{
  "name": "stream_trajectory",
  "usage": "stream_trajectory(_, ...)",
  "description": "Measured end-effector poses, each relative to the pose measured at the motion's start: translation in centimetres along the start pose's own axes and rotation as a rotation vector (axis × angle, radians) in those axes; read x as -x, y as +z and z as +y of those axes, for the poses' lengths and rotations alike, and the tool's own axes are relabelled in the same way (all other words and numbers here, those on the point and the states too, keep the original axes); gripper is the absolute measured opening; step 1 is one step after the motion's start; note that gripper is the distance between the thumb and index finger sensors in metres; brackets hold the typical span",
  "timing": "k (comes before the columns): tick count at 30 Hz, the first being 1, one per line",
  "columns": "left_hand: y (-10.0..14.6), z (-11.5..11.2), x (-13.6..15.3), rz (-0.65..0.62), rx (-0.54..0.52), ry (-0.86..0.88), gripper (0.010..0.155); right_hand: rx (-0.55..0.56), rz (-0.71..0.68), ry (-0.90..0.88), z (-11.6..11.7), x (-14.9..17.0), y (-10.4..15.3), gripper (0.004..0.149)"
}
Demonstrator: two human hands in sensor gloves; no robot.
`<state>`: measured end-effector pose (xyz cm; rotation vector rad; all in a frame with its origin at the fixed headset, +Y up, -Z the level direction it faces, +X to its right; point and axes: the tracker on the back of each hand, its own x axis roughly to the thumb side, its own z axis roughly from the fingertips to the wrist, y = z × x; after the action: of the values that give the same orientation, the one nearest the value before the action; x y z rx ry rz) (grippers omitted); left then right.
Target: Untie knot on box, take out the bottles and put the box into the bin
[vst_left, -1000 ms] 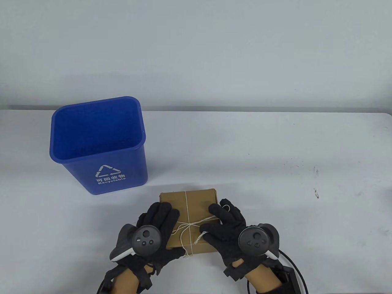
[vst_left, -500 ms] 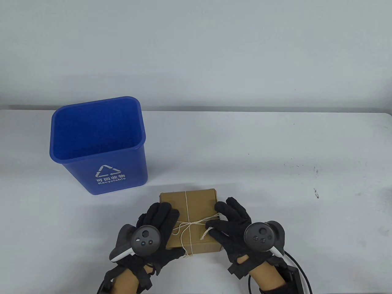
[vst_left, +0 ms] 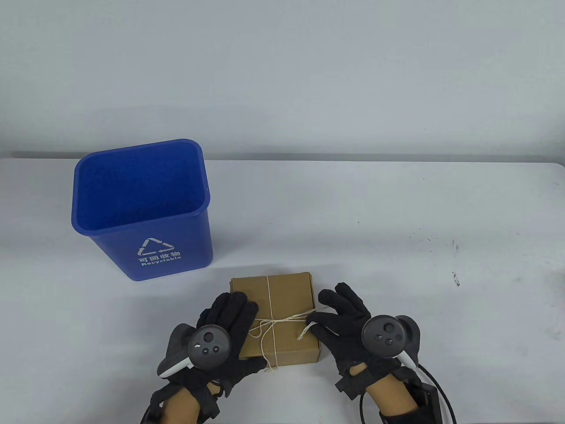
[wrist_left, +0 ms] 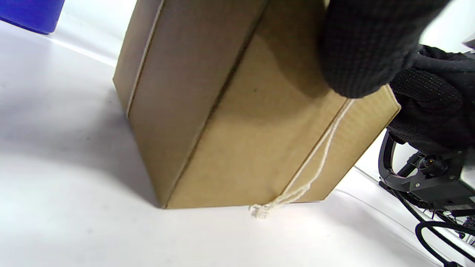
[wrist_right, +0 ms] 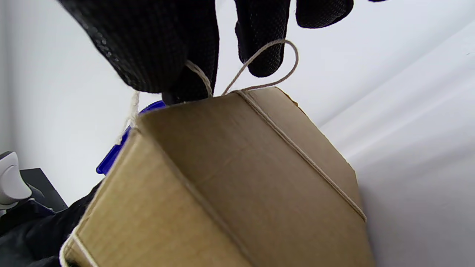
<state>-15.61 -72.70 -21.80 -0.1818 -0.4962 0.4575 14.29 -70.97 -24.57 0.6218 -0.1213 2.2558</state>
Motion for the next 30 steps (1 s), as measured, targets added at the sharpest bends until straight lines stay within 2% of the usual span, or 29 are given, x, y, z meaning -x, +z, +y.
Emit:
stream_trajectory(21,0.1,-0.1,0.1,0.005,-0.007,0.022,0.106,-0.015,0.053,0.061,-1.5,0.7,0.1,0.036)
stream_trajectory(30,0.2,-0.2,0.1,0.006,-0.010,0.026,0.106,-0.035,0.132,0.071,-2.1,2.5,0.0,0.036)
